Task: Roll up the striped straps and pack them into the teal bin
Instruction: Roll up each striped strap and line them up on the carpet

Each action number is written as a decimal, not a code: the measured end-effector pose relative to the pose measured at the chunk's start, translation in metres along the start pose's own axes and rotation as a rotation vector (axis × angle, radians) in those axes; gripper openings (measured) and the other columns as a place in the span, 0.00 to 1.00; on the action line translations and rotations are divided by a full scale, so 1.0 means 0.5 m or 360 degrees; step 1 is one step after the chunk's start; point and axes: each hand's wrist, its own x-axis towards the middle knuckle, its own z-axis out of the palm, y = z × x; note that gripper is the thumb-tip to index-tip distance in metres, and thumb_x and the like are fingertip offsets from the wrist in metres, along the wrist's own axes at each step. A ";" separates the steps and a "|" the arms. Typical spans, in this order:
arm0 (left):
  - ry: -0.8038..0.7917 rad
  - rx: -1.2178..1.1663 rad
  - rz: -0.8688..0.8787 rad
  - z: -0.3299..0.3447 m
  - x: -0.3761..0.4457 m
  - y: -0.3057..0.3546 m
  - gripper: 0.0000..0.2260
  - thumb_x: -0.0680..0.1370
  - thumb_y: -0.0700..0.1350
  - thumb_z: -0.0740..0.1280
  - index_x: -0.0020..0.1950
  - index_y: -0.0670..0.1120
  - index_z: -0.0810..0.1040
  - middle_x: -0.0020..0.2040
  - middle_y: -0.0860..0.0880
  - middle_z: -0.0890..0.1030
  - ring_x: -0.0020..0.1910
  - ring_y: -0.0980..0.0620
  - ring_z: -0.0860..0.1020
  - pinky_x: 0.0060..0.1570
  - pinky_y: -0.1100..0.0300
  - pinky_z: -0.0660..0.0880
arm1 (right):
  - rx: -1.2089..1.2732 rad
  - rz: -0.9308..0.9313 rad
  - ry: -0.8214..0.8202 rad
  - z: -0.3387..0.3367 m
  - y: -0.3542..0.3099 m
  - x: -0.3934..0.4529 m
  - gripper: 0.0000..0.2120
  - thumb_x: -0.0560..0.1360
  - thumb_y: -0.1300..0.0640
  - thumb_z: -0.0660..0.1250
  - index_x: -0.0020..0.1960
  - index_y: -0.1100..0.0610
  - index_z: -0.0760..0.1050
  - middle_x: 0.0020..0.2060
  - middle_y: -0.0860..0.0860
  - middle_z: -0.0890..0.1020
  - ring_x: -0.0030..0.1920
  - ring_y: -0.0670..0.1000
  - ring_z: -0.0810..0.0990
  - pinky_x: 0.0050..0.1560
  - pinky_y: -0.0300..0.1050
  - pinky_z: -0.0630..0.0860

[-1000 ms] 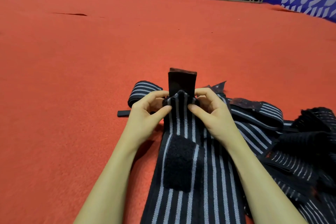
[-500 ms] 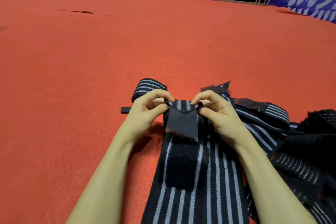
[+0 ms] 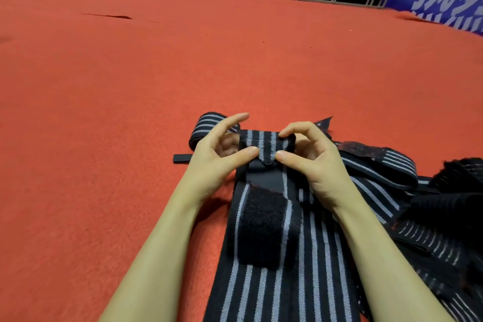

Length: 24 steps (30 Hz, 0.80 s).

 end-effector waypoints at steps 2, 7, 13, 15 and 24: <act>0.0004 -0.0047 -0.0068 0.007 0.004 -0.001 0.13 0.75 0.36 0.69 0.59 0.43 0.77 0.44 0.53 0.85 0.47 0.56 0.82 0.47 0.65 0.76 | 0.0040 -0.0031 0.0085 0.002 0.002 0.003 0.18 0.72 0.69 0.71 0.55 0.51 0.74 0.43 0.48 0.81 0.47 0.51 0.81 0.48 0.47 0.79; 0.0051 0.0048 -0.0005 0.000 0.020 -0.002 0.09 0.76 0.37 0.68 0.56 0.43 0.77 0.51 0.46 0.84 0.53 0.50 0.81 0.52 0.58 0.77 | -0.0105 0.0012 0.0278 0.018 0.008 0.012 0.16 0.72 0.64 0.72 0.58 0.52 0.76 0.51 0.48 0.83 0.53 0.47 0.81 0.52 0.39 0.76; 0.0127 0.0135 0.0068 0.006 0.023 0.004 0.10 0.76 0.37 0.69 0.55 0.48 0.77 0.50 0.49 0.83 0.50 0.54 0.81 0.50 0.59 0.77 | -0.0533 0.0031 0.0400 0.023 0.011 0.000 0.22 0.74 0.53 0.71 0.66 0.44 0.72 0.55 0.38 0.76 0.54 0.32 0.73 0.49 0.22 0.67; 0.0165 0.0156 0.0059 0.006 0.019 0.006 0.11 0.76 0.37 0.69 0.54 0.49 0.76 0.48 0.49 0.82 0.48 0.55 0.80 0.48 0.57 0.77 | -0.0434 0.0054 0.0429 0.025 0.006 -0.008 0.16 0.74 0.54 0.72 0.58 0.41 0.73 0.51 0.38 0.78 0.51 0.32 0.75 0.49 0.24 0.69; 0.0108 0.0140 0.0066 0.014 0.001 0.082 0.12 0.77 0.37 0.68 0.52 0.53 0.74 0.46 0.49 0.81 0.42 0.51 0.78 0.39 0.52 0.76 | -0.0354 -0.0098 0.0307 0.025 -0.069 -0.010 0.10 0.77 0.57 0.68 0.58 0.52 0.77 0.48 0.47 0.84 0.52 0.46 0.81 0.53 0.41 0.76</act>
